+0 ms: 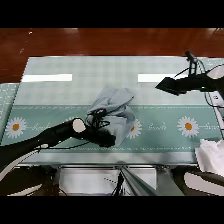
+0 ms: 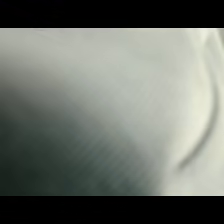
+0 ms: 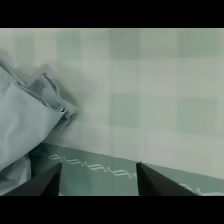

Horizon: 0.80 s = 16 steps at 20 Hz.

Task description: Fold the shirts.

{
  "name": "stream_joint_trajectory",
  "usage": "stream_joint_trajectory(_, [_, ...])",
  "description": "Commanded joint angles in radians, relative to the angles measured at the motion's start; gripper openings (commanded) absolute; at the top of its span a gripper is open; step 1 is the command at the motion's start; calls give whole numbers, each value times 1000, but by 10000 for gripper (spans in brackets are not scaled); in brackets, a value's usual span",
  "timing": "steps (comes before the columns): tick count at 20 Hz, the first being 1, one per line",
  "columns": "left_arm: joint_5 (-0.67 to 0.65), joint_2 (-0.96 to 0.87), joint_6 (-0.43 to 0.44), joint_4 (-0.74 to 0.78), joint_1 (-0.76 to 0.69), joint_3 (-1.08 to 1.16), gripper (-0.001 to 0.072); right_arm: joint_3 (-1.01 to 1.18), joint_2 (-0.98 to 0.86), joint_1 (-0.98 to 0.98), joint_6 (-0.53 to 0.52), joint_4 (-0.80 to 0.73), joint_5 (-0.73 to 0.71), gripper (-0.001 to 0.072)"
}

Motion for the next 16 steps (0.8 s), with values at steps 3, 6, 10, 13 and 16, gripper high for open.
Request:
stream_joint_trajectory(3, [-42,36,25,-13,0,1,24,0,-190,152,-93,298,-64,550])
stream_joint_trajectory(6, [-42,55,25,-14,0,1,24,0,-255,224,-106,380,-144,549])
stream_joint_trajectory(10, [-42,75,25,-14,0,1,24,0,-284,309,-48,413,-303,546])
stream_joint_trajectory(13, [-42,76,26,-14,0,1,24,0,-285,345,-10,416,-337,529])
stream_joint_trajectory(16, [-42,76,26,-14,0,2,24,0,-285,342,2,415,-298,529])
